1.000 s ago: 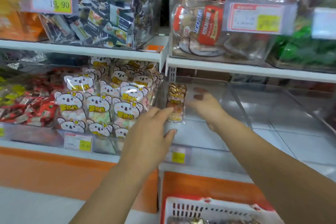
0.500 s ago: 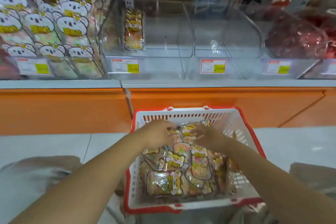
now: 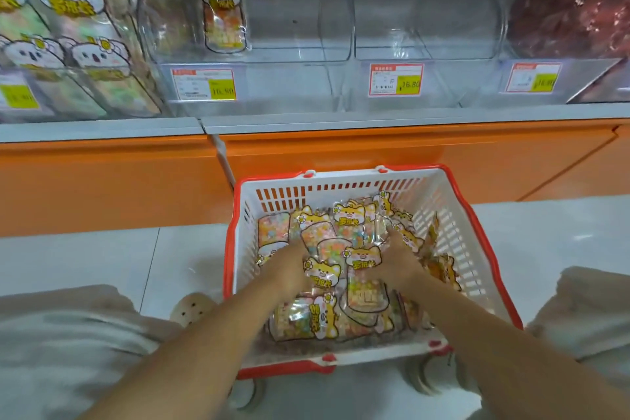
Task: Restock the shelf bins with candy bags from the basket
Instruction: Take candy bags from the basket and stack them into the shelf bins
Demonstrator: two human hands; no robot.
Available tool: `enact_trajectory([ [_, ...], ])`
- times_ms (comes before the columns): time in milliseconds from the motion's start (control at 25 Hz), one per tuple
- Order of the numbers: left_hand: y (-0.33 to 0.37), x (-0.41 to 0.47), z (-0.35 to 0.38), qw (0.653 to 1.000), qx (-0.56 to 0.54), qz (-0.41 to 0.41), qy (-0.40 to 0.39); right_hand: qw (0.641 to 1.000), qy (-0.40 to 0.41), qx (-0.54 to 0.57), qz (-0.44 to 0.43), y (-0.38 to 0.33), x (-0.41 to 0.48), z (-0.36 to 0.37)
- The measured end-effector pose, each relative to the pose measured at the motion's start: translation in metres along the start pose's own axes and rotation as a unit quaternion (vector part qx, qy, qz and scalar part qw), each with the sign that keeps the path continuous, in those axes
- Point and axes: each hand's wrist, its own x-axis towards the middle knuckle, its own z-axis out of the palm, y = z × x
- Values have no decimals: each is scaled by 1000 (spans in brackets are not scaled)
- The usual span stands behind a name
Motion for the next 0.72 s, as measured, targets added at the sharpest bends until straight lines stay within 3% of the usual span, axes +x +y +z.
enact_trajectory([
  [160, -4, 6, -11, 994, -98, 3, 43, 999, 9, 41, -32, -12, -15, -11],
  [280, -2, 6, -25, 970, -232, 8, 71, 968, 60, 228, -90, -19, -21, -27],
  [360, 4, 3, -35, 919, -381, -12, 98, 915, -17, 397, -74, -24, -24, -35],
  [400, 7, 2, -39, 897, -428, -24, 109, 899, -71, 427, -66, -25, -24, -34],
  [480, 10, 1, -42, 870, -478, -36, 120, 891, -120, 436, -48, -24, -20, -26],
  [560, 12, -3, -45, 840, -527, -30, 127, 866, -105, 486, -57, -29, -18, -24],
  [720, 15, -9, -43, 822, -559, -33, 106, 835, -187, 514, -61, -35, -19, -21],
])
